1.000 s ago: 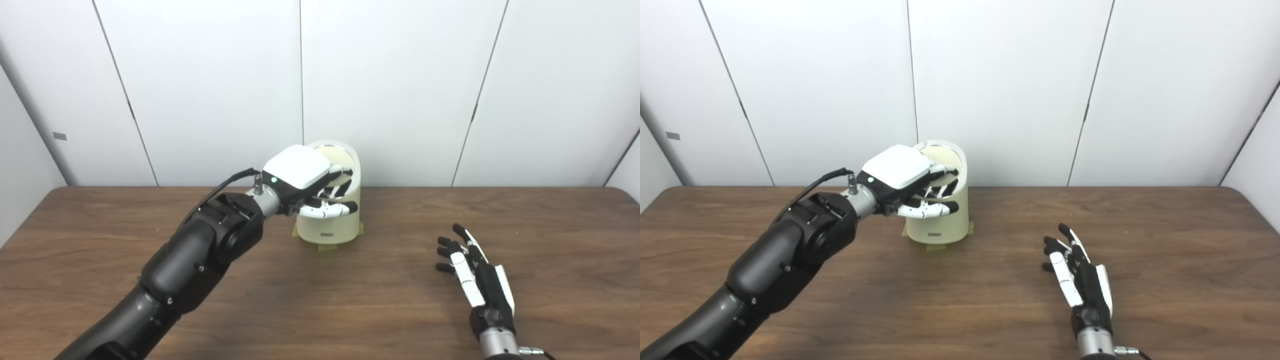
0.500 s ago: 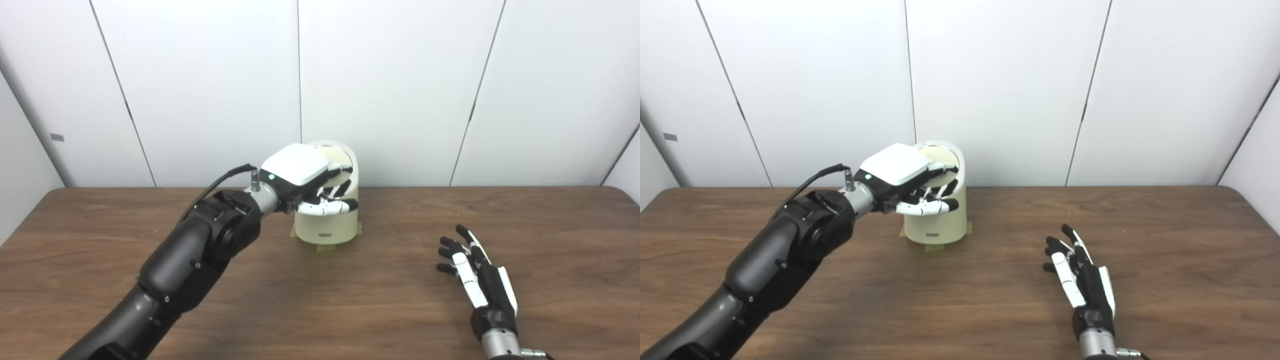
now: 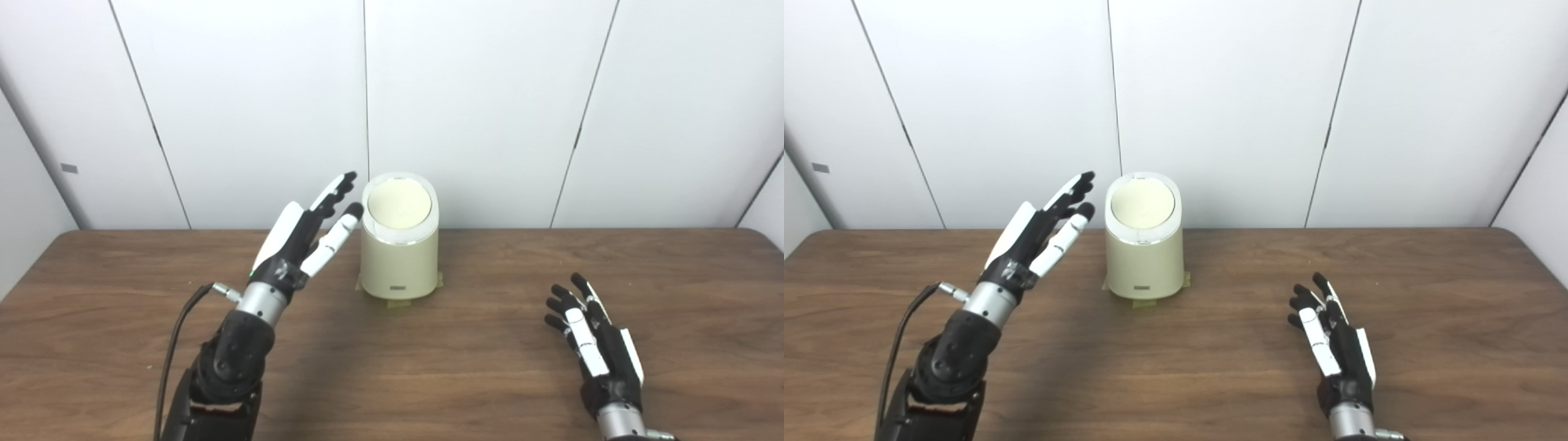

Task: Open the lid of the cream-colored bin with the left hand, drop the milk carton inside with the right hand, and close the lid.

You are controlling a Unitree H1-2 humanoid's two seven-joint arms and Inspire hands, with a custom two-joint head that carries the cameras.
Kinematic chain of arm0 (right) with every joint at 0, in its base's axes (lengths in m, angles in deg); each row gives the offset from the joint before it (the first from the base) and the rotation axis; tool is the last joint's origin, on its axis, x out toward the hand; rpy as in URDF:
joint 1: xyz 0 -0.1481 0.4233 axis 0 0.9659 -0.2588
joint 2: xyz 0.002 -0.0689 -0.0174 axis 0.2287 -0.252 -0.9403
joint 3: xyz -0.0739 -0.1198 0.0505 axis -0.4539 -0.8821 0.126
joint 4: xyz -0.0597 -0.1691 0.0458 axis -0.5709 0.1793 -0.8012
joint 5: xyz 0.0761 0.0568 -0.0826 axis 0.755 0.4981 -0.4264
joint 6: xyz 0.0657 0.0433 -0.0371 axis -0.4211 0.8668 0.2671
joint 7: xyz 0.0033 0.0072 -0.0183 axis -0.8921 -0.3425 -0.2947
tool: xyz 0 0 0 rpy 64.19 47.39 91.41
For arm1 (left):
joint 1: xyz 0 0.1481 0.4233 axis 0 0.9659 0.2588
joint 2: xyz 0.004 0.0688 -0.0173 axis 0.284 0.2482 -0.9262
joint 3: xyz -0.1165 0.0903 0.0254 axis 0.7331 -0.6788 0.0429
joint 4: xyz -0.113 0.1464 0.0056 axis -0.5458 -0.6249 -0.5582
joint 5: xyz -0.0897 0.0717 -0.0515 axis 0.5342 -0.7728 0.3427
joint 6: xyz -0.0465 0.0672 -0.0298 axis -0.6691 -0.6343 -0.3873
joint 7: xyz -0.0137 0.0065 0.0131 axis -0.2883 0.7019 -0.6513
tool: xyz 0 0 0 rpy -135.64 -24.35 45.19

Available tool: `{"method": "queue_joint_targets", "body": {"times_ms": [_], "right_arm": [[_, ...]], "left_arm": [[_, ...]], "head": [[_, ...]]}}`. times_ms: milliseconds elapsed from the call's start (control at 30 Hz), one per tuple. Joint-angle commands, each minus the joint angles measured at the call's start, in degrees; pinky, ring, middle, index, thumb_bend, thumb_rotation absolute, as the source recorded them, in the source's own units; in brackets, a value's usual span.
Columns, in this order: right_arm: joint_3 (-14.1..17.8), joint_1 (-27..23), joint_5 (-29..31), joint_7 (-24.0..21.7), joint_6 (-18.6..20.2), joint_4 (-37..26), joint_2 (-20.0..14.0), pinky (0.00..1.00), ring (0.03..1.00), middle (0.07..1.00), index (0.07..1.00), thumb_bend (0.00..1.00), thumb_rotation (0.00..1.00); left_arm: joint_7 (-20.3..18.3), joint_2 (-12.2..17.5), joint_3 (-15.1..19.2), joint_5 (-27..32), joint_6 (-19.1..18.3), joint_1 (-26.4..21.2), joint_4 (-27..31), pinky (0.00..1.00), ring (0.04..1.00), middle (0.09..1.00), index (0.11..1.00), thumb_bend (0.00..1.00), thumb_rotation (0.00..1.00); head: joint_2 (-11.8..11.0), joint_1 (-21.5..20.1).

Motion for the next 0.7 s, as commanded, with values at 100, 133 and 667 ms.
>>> {"method": "queue_joint_targets", "body": {"times_ms": [100, 133, 667], "right_arm": [[-0.15, -1.86, 1.02, -1.16, -2.96, -2.42, -0.24, 0.76, 0.828, 0.849, 0.905, 0.51, 0.85], [-0.38, -1.87, 0.96, -1.28, -2.43, -3.06, -0.33, 0.76, 0.83, 0.852, 0.903, 0.52, 0.85], [-2.98, -0.3, -0.79, -3.4, 7.65, -12.36, -2.85, 0.97, 0.999, 0.988, 0.959, 0.59, 1.0]], "left_arm": [[3.18, 0.39, 3.92, 6.04, -0.27, 3.11, 3.4, 0.95, 0.962, 0.965, 0.986, 0.42, 1.0], [3.47, 0.24, 4.56, 7.33, -0.35, 4.3, 3.86, 0.96, 0.966, 0.968, 0.988, 0.42, 1.0], [5.64, -3.49, 10.18, 27.05, -3.06, 16.3, 8.2, 1.0, 1.0, 1.0, 1.0, 0.4, 1.0]], "head": [[0.27, -0.08], [0.53, -0.3], [5.82, -0.74]]}}
